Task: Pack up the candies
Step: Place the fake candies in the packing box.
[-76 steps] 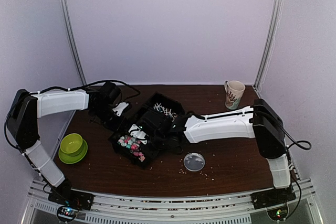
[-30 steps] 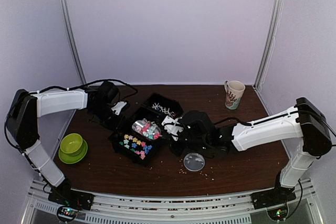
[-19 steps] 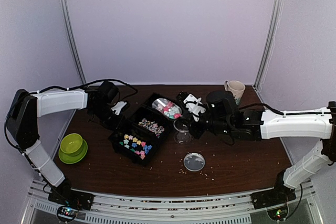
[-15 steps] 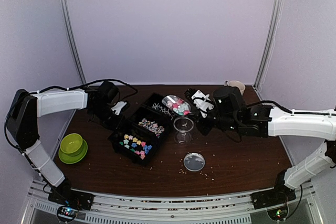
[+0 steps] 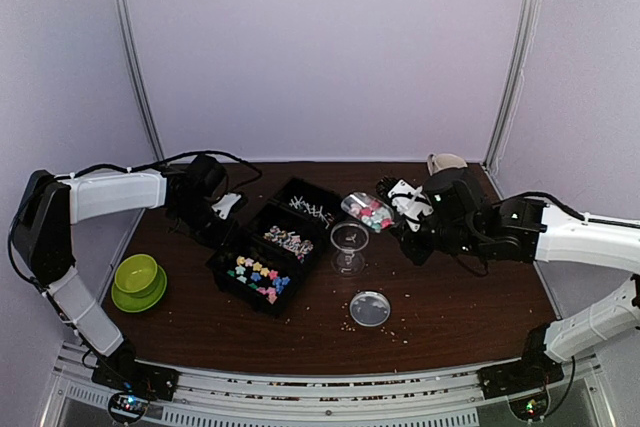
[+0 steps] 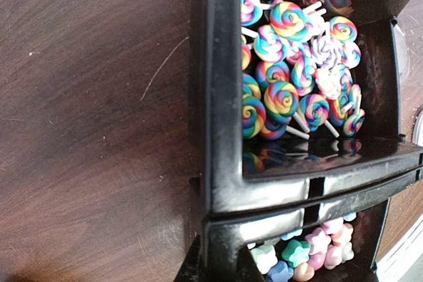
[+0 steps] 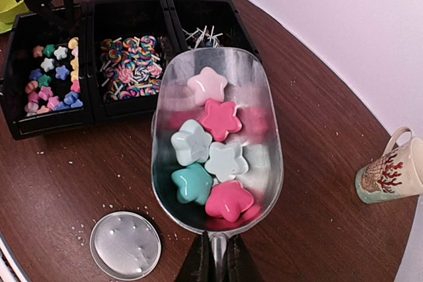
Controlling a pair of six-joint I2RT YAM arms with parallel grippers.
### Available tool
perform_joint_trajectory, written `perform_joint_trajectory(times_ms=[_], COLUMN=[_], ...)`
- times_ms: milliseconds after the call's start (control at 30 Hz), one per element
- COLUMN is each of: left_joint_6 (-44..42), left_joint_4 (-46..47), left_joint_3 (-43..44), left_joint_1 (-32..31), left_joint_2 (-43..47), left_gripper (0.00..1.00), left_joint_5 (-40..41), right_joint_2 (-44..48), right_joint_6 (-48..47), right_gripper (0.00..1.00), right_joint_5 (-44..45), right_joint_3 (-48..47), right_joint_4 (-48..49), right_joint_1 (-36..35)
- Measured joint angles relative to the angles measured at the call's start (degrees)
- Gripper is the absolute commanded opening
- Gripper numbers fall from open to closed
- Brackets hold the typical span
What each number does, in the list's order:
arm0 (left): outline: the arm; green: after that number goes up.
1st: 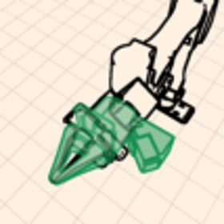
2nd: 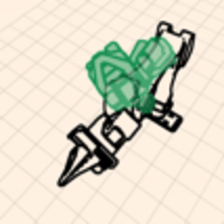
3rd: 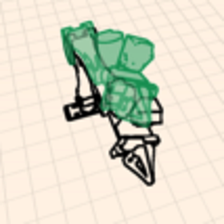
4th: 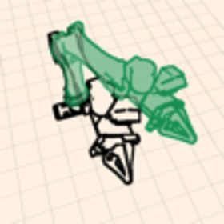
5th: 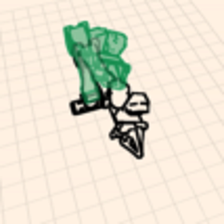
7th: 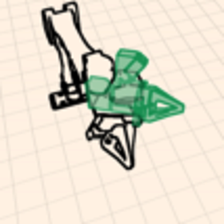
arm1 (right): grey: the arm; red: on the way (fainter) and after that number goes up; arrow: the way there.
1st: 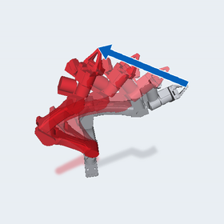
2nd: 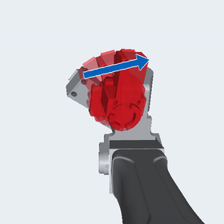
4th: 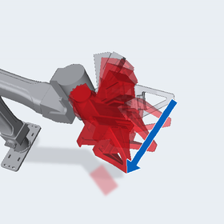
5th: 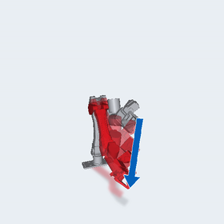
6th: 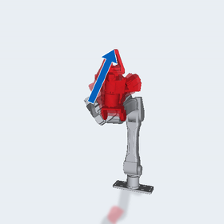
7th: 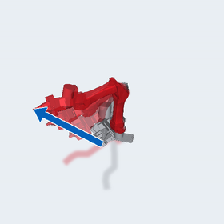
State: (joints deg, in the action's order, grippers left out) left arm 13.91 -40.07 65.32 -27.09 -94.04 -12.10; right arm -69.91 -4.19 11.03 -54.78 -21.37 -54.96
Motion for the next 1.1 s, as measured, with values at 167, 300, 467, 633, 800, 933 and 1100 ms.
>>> perform_joint_trajectory(times_ms=[167,300,467,633,800,933,1100], left_joint_6=[0.17,0.17,0.22,0.33,0.39,0.39,0.39], left_joint_4=[-0.72,-1.09,-1.09,-1.07,-1.07,-1.07,-1.07], left_joint_3=[0.0,0.0,0.0,0.0,0.0,0.0,0.0], left_joint_1=[0.02,0.04,0.04,0.04,0.04,0.04,0.04], left_joint_2=[0.72,0.94,0.94,0.94,0.94,0.94,0.94], left_gripper=[0.0,0.0,0.0,0.0,0.0,0.0,0.0], left_joint_5=[0.0,-0.02,-0.04,-0.09,-0.11,-0.11,-0.11], right_joint_2=[0.0,0.0,-0.04,-1.31,-4.52,-6.95,-9.27], right_joint_6=[-0.11,-0.11,-0.11,-0.13,-0.11,-0.09,-0.09], right_gripper=[0.0,0.0,0.0,0.0,0.0,0.0,0.0], right_joint_5=[1.27,2.08,2.58,2.82,2.84,2.91,2.97], right_joint_3=[-0.13,-0.55,-2.05,-4.63,-7.89,-10.19,-12.72], right_joint_4=[-3.65,-6.05,-9.01,-12.81,-16.44,-19.37,-22.64], right_joint_1=[0.09,0.09,0.09,0.09,0.09,0.09,0.09])
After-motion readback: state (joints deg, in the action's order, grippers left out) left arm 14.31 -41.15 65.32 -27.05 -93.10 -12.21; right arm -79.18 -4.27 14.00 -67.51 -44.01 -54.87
